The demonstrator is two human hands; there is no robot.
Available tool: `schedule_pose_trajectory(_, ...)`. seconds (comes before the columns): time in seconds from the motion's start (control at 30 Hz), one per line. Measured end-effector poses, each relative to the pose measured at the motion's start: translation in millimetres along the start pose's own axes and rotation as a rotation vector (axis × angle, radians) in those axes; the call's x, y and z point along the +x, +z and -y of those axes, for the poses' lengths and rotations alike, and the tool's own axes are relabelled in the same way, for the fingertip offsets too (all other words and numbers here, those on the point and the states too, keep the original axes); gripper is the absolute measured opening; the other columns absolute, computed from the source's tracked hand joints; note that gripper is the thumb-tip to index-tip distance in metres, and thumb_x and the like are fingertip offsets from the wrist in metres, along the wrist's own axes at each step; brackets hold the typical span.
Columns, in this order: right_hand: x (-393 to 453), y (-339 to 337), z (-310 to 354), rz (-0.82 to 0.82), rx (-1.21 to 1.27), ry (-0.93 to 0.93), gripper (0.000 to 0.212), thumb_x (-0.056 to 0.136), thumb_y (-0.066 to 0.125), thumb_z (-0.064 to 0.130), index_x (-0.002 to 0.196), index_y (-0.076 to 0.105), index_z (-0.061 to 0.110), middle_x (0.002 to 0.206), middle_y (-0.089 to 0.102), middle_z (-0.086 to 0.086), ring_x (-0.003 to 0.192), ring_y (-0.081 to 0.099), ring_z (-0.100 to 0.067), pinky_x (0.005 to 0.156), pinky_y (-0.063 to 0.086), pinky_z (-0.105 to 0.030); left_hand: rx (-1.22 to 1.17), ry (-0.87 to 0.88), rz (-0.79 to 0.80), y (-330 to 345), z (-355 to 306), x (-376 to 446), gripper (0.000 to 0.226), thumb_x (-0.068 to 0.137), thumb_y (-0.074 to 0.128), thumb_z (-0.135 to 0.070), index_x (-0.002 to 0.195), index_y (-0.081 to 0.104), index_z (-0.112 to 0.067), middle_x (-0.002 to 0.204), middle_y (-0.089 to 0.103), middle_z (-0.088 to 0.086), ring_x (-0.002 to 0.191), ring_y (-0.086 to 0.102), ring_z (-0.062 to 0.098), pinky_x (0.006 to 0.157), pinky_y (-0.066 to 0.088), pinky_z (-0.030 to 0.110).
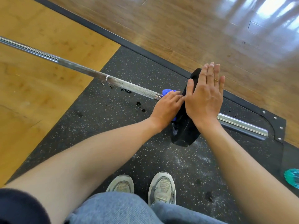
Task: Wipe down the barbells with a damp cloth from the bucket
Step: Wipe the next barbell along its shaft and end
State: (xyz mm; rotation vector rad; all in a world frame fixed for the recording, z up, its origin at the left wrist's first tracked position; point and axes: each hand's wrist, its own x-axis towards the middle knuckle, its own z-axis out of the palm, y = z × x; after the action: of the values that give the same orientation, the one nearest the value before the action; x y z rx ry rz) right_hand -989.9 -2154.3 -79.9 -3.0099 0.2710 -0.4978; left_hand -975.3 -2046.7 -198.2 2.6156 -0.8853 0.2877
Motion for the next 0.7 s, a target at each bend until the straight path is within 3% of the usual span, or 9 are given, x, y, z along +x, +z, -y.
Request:
schedule_pose_trajectory(0.13,-1,0,1,-0.01,0.002,-0.012,0.065,0.107,0.029,0.041,0.159,0.02,0.003,0.168,0.017,-0.014,0.157,0.006,-0.025,0.127,0.001,-0.04,0.039,-0.02,0.124,-2,-1,-4,0.05,0.105,0.042,-0.029,0.144,0.052,0.001,0.146,0.055,0.016,0.142,0.043,0.033,0.121,0.029,0.046)
schedule_pose_trajectory(0.23,-2,-2,1,-0.011,0.021,-0.006,0.064,0.107,0.03,0.04,0.159,0.022,0.003,0.167,0.018,-0.014,0.157,0.006,-0.025,0.127,0.001,-0.04,0.128,0.001,0.284,-27,0,13,0.059,0.101,0.026,-0.033,0.135,0.058,0.003,0.128,0.065,0.017,0.126,0.056,0.034,0.113,0.038,0.044)
schedule_pose_trajectory(0.3,-1,-2,2,-0.004,0.022,-0.012,0.064,0.107,0.029,0.04,0.159,0.022,0.004,0.168,0.017,-0.013,0.157,0.005,-0.024,0.127,0.001,-0.04,0.127,-0.068,0.366,-43,-3,36,0.048,0.102,0.033,-0.024,0.133,0.058,0.002,0.117,0.067,0.014,0.113,0.062,0.033,0.099,0.046,0.04)
schedule_pose_trajectory(0.33,-1,-2,2,0.0,0.026,-0.015,0.064,0.107,0.029,0.04,0.159,0.022,0.004,0.168,0.017,-0.013,0.157,0.005,-0.024,0.127,0.001,-0.04,0.102,-0.102,0.348,-45,-5,39,0.042,0.102,0.039,-0.018,0.133,0.058,0.002,0.117,0.067,0.014,0.112,0.063,0.033,0.095,0.048,0.04)
schedule_pose_trajectory(0.4,-2,-2,3,-0.007,0.042,-0.01,0.063,0.107,0.03,0.039,0.159,0.024,0.003,0.167,0.018,-0.014,0.157,0.006,-0.025,0.127,0.001,-0.041,0.145,-0.087,0.323,-33,-6,27,0.044,0.1,0.04,-0.015,0.135,0.057,0.006,0.124,0.065,0.021,0.12,0.06,0.039,0.101,0.046,0.045)
schedule_pose_trajectory(0.5,-4,-2,3,-0.017,0.069,-0.011,0.063,0.107,0.032,0.038,0.158,0.026,0.002,0.167,0.02,-0.015,0.156,0.009,-0.027,0.127,0.003,-0.042,0.171,-0.018,0.24,-27,-5,-6,0.061,0.098,0.033,-0.033,0.145,0.05,0.002,0.146,0.054,0.02,0.138,0.049,0.036,0.116,0.037,0.047)
schedule_pose_trajectory(0.7,-7,-5,0,-0.011,0.077,-0.034,0.06,0.107,0.033,0.032,0.158,0.026,0.001,0.167,0.019,-0.016,0.156,0.008,-0.027,0.127,0.004,-0.045,0.089,0.031,0.329,-45,-3,15,0.073,0.094,0.023,-0.037,0.14,0.05,0.012,0.133,0.058,0.031,0.119,0.059,0.041,0.107,0.046,0.051)
